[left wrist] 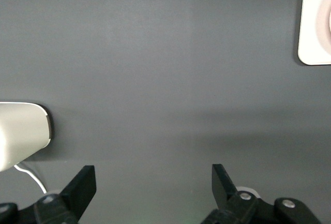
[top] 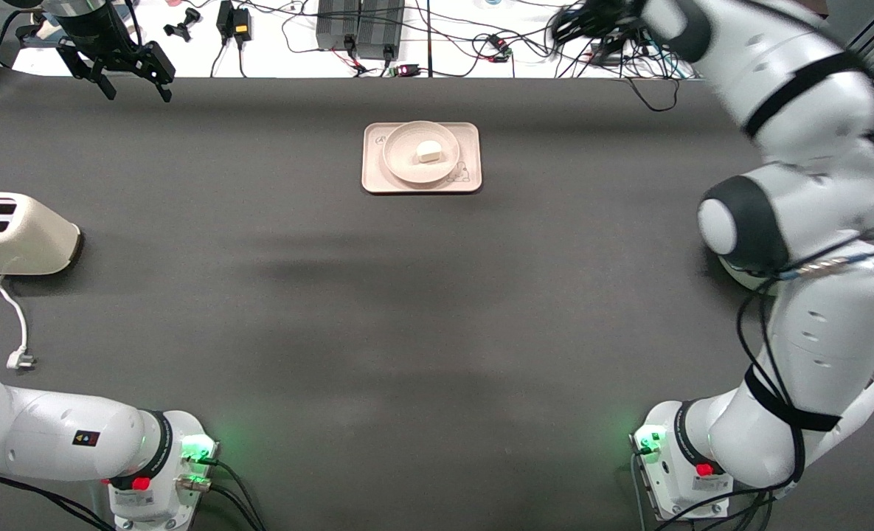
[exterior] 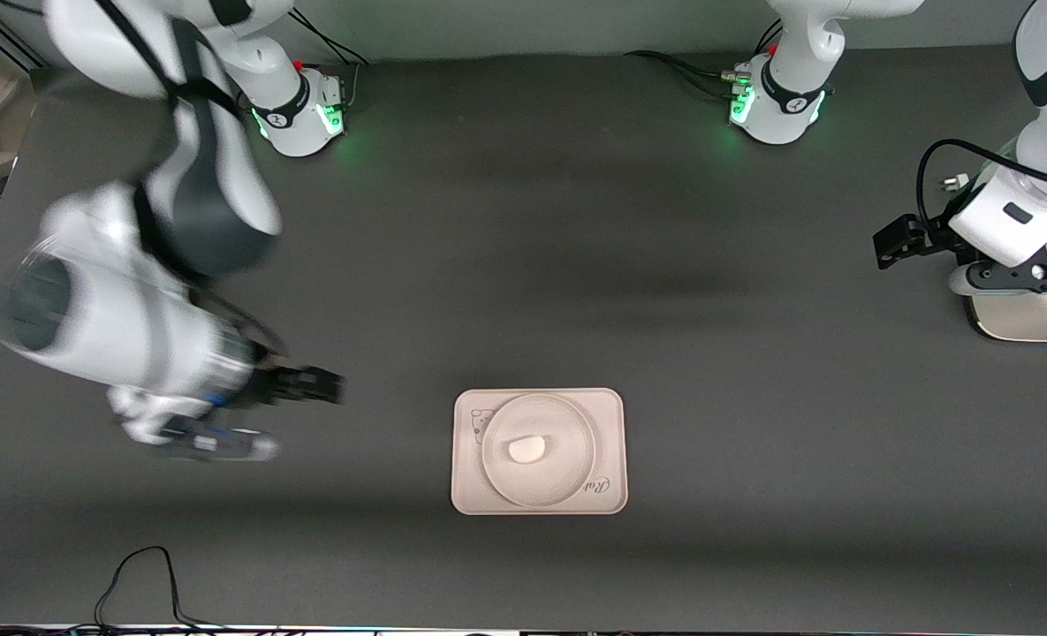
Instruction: Place bun in plate and plate on tray
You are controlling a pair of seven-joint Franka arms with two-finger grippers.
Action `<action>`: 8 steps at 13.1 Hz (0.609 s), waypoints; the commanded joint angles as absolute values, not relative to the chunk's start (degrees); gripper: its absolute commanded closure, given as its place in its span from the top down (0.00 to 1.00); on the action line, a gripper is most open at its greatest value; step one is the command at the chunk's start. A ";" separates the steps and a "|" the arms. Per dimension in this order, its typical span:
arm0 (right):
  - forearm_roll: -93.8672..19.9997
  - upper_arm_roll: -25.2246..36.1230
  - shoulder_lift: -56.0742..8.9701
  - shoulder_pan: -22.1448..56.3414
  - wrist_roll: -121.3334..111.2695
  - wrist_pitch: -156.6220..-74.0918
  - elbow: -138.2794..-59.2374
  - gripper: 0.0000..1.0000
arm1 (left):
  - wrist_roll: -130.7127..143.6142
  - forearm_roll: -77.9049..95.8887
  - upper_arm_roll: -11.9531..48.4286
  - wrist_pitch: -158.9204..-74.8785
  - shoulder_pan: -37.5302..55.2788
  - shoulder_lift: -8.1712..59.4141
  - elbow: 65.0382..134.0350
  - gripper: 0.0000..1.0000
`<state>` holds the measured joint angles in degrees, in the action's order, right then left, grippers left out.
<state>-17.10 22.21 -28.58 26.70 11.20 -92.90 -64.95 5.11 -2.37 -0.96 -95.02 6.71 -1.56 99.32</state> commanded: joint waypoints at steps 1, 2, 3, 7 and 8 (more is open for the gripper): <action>-15.82 29.41 -20.68 27.60 3.46 -89.76 -73.11 1.00 | 5.54 -1.93 -0.88 -93.87 6.33 -2.02 98.88 1.00; -15.65 31.97 -18.83 27.86 1.08 -86.69 -74.78 1.00 | 5.54 -1.93 -0.88 -93.87 6.33 -2.02 98.88 1.00; -15.30 33.38 -17.07 28.04 0.53 -85.53 -75.66 1.00 | 5.54 -1.93 -0.88 -93.87 6.33 -2.02 98.88 1.00; -11.08 33.66 -10.03 29.09 1.23 -87.35 -82.86 1.00 | 5.62 -1.93 -0.79 -94.31 6.59 -1.85 98.88 1.00; -11.16 33.75 -8.28 29.09 1.23 -89.45 -85.06 1.00 | 5.62 -1.93 -0.79 -94.31 6.59 -1.93 98.88 1.00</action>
<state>-13.09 33.74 -13.27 27.41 1.19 -85.78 -78.78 5.11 -2.37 -1.00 -95.00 6.64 -1.56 99.28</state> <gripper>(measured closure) 0.000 0.000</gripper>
